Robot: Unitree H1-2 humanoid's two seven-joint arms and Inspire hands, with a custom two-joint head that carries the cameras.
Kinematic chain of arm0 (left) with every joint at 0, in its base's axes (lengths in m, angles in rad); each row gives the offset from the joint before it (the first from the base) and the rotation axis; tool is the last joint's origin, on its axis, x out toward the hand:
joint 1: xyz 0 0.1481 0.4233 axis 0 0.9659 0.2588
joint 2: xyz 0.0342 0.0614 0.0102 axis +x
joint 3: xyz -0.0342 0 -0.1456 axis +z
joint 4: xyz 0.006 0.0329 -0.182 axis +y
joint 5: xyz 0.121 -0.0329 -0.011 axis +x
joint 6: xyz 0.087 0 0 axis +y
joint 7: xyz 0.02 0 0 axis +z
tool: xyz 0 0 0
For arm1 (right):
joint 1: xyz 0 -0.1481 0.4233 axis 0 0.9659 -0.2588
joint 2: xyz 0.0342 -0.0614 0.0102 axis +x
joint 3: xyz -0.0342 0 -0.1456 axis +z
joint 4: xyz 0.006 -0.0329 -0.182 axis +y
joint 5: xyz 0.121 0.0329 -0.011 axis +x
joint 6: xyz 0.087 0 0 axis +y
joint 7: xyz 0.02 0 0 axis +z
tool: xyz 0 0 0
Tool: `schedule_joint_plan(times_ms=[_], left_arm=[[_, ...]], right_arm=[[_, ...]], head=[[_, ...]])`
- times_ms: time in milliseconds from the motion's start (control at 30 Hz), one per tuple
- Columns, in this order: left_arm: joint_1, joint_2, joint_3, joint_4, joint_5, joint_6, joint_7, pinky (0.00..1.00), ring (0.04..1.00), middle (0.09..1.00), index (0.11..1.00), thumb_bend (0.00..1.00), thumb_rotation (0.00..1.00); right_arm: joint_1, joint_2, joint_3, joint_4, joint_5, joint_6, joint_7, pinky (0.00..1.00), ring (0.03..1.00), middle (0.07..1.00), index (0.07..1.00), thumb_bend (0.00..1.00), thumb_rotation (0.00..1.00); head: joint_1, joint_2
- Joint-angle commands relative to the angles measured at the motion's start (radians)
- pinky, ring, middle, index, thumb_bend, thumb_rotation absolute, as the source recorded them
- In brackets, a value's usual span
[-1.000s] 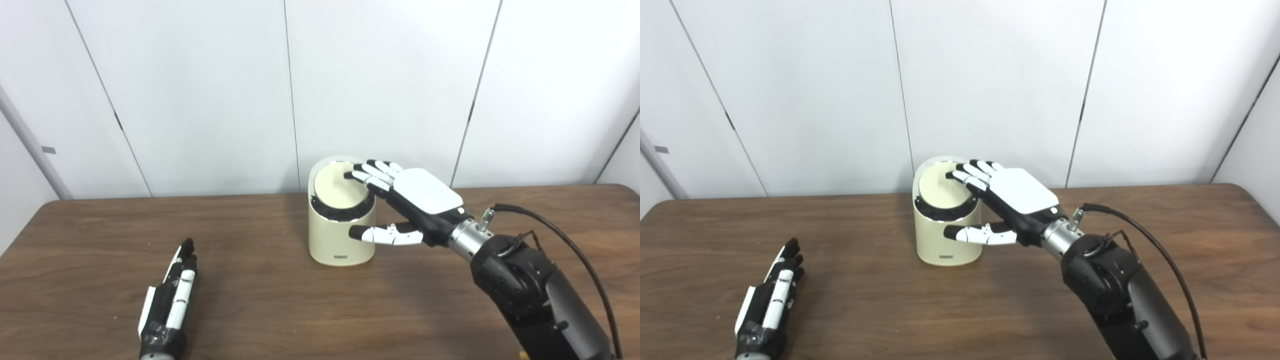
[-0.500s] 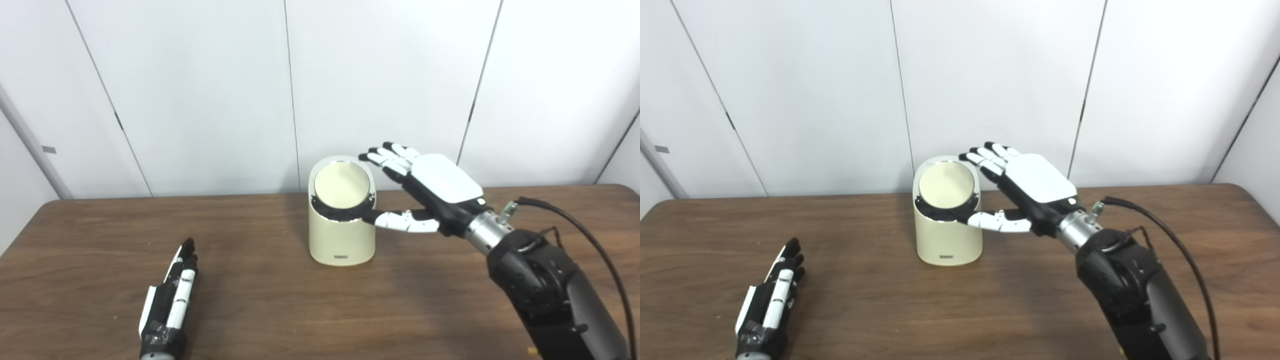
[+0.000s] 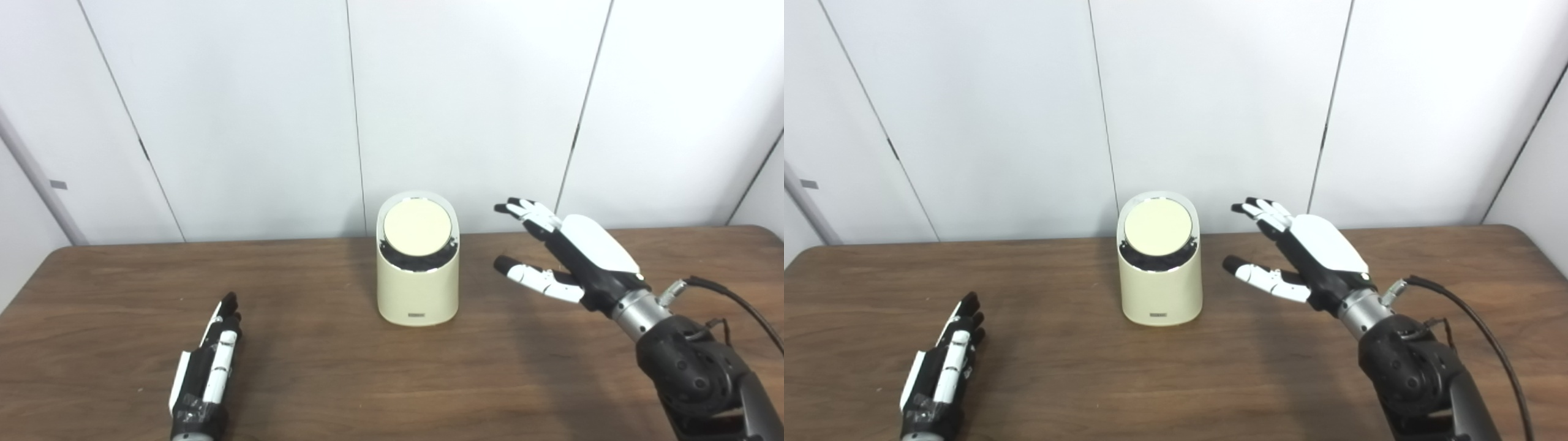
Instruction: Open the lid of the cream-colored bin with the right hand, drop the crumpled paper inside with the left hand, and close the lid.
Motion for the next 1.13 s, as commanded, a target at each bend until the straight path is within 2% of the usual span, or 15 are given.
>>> schedule_joint_plan(times_ms=[0, 133, 233, 467, 667, 900, 1100], left_arm=[[0.012, -0.008, -0.005, 0.025, -0.016, 0.003, -0.007, 1.00, 1.000, 1.000, 0.992, 0.51, 0.84], [0.011, -0.006, -0.007, 0.024, -0.011, 0.002, -0.005, 1.00, 1.000, 1.000, 0.990, 0.50, 0.86], [0.012, -0.006, -0.005, 0.018, -0.015, 0.008, -0.004, 1.00, 1.000, 1.000, 0.992, 0.51, 0.87], [0.013, -0.003, -0.003, 0.018, -0.017, 0.012, -0.001, 1.00, 1.000, 1.000, 0.994, 0.51, 0.88], [0.017, 0.003, -0.005, 0.017, -0.022, 0.012, -0.008, 1.00, 1.000, 1.000, 0.999, 0.51, 0.89], [0.025, 0.003, -0.007, 0.005, -0.033, 0.009, -0.016, 1.00, 1.000, 1.000, 1.000, 0.51, 0.92], [0.034, 0.005, -0.010, -0.006, -0.040, 0.010, -0.021, 1.00, 1.000, 1.000, 1.000, 0.49, 0.96]], right_arm=[[0.001, -0.007, -0.032, -0.042, 0.036, 0.003, -0.035, 0.86, 0.975, 0.954, 0.923, 0.51, 1.00], [0.046, 0.015, -0.075, -0.004, 0.124, -0.006, -0.076, 0.84, 0.938, 0.953, 0.917, 0.52, 1.00], [0.078, 0.033, -0.102, 0.042, 0.172, -0.016, -0.117, 0.88, 0.931, 0.950, 0.920, 0.56, 1.00], [0.131, 0.072, -0.132, 0.115, 0.262, -0.046, -0.201, 0.91, 0.922, 0.932, 0.914, 0.60, 1.00], [0.154, 0.103, -0.151, 0.163, 0.359, -0.072, -0.238, 0.92, 0.922, 0.933, 0.923, 0.56, 1.00], [0.166, 0.152, -0.187, 0.209, 0.509, -0.115, -0.258, 0.95, 0.955, 0.963, 0.954, 0.46, 1.00], [0.182, 0.188, -0.208, 0.219, 0.571, -0.103, -0.286, 1.00, 0.981, 0.976, 0.965, 0.48, 1.00]], head=[[0.000, 0.001], [-0.005, 0.004], [-0.006, 0.005], [-0.008, 0.011], [-0.011, 0.017], [-0.008, 0.032], [0.005, 0.064]])
